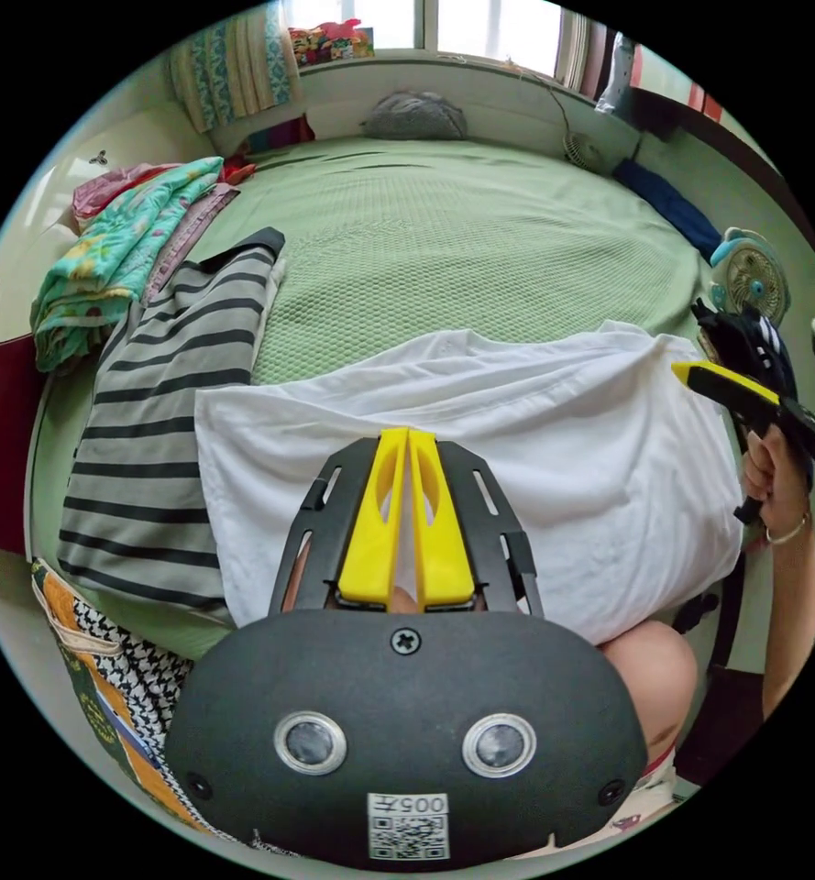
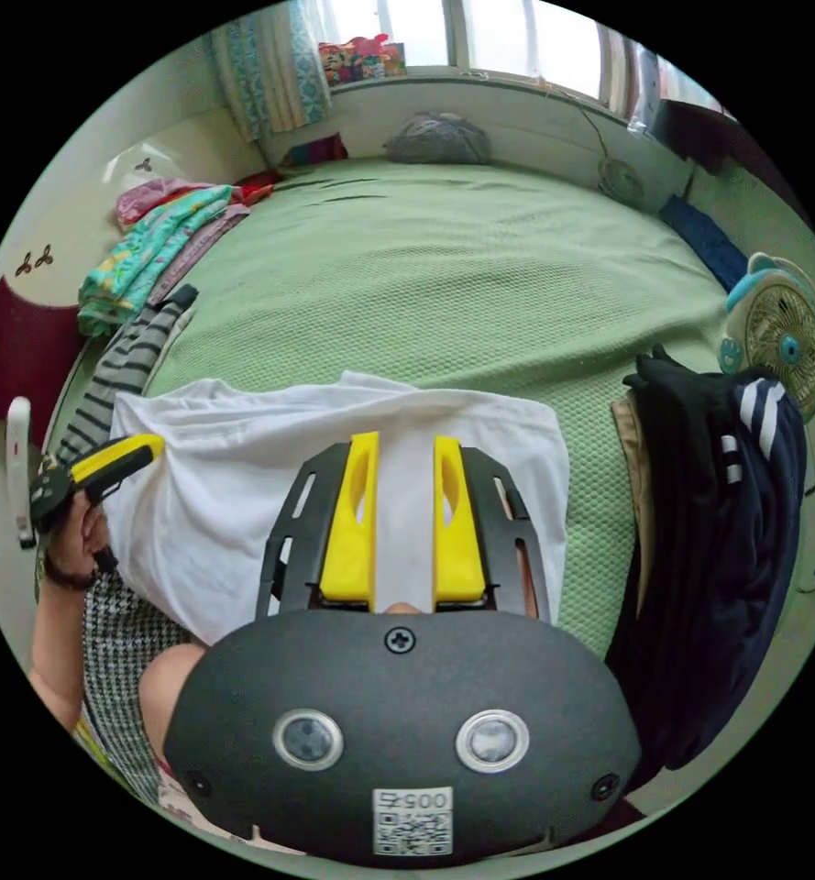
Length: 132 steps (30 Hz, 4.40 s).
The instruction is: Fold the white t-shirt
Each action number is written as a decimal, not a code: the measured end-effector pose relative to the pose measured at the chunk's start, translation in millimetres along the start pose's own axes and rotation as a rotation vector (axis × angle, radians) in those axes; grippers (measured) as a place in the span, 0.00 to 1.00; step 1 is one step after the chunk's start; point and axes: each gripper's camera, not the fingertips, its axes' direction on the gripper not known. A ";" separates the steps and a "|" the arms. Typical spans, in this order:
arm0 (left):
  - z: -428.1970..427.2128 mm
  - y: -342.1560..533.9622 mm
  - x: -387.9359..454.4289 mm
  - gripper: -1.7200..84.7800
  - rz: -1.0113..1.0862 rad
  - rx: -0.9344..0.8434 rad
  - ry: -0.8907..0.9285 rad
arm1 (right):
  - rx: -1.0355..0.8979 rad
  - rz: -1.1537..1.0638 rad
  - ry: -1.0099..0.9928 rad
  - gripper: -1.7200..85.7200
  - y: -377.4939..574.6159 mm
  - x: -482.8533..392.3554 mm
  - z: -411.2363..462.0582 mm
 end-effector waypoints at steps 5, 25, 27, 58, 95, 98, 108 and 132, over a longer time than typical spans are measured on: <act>12.9 1.6 -1.1 0.01 -0.056 -0.002 0.051 | -0.013 -0.113 -0.042 0.12 9.4 -36.2 1.9; -2.5 37.1 31.0 0.01 -0.062 0.128 0.018 | 0.052 -0.025 0.024 0.11 14.0 -28.8 -48.3; -8.7 55.4 43.8 0.01 -0.026 0.116 0.033 | 0.066 -0.017 0.062 0.12 42.4 -11.2 -71.8; 36.6 265.9 523.2 0.18 0.475 -0.020 0.157 | 0.218 0.175 0.207 0.11 191.4 149.7 -293.6; -70.3 270.8 395.0 0.04 0.297 0.052 0.299 | -0.290 0.243 -0.135 0.17 -46.2 196.6 -118.8; -76.1 271.9 383.1 0.04 0.275 0.044 0.328 | -0.316 0.287 -0.190 0.16 -59.7 198.8 -97.0; -103.9 283.6 364.3 0.04 0.305 0.040 0.366 | -0.330 0.314 -0.156 0.05 -88.3 173.2 -52.1; -222.8 257.6 368.5 0.03 0.388 0.181 0.493 | -0.209 0.223 0.292 0.00 -106.2 138.5 -134.9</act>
